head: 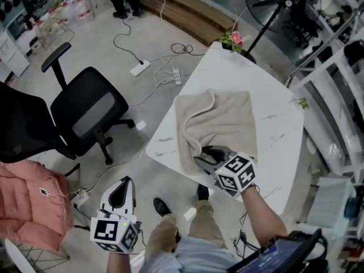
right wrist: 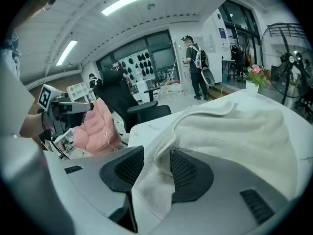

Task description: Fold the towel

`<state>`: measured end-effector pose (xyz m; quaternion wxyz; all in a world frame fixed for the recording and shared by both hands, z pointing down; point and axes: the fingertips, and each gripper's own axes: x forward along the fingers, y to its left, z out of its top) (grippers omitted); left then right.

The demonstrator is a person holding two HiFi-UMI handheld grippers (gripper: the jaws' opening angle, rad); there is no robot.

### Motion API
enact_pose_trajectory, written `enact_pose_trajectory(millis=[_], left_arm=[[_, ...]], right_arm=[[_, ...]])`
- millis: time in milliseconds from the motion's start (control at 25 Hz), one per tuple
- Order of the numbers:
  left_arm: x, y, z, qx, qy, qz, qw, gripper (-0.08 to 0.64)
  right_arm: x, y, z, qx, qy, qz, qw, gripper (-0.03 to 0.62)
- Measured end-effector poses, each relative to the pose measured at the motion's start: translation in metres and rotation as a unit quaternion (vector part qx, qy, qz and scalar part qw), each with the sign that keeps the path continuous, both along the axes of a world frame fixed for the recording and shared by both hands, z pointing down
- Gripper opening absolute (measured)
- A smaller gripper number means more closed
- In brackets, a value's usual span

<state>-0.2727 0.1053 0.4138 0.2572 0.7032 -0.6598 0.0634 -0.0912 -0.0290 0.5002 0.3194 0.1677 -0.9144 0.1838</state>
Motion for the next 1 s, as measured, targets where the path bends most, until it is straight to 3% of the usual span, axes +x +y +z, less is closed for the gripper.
enact_pose_trajectory(millis=[80,200,400,600,720,800,880,1000], left_arm=[[-0.001,0.003,0.003,-0.005,-0.003,0.0,1.0,0.009],[-0.001,0.004,0.007,-0.01,-0.003,-0.001,0.9999,0.009],[0.012,-0.004,0.014,-0.01,0.003,0.01,0.9999,0.009],[0.045,-0.028,0.029,-0.014,0.037,0.041,0.9984,0.009],[0.065,-0.046,0.037,-0.016,0.059,0.056,0.9965,0.015],[0.079,-0.058,0.041,-0.017,0.074,0.063,0.9951,0.07],[0.092,-0.069,0.044,-0.021,0.082,0.071,0.9939,0.123],[0.112,-0.087,0.049,-0.037,0.079,0.072,0.9935,0.165]], right_arm=[[-0.003,0.002,0.012,0.016,0.015,0.012,1.0,0.174],[-0.007,-0.001,0.014,0.061,0.034,0.023,0.997,0.031],[-0.017,0.032,-0.002,0.121,0.064,-0.04,0.99,0.03],[-0.021,0.05,0.028,0.142,0.113,-0.088,0.979,0.037],[-0.027,0.057,0.032,0.12,0.086,-0.095,0.985,0.059],[-0.025,0.069,0.021,0.09,0.05,-0.102,0.989,0.183],[-0.01,0.075,0.001,0.083,0.017,-0.095,0.992,0.186],[0.041,0.056,-0.027,0.1,-0.004,-0.04,0.994,0.182]])
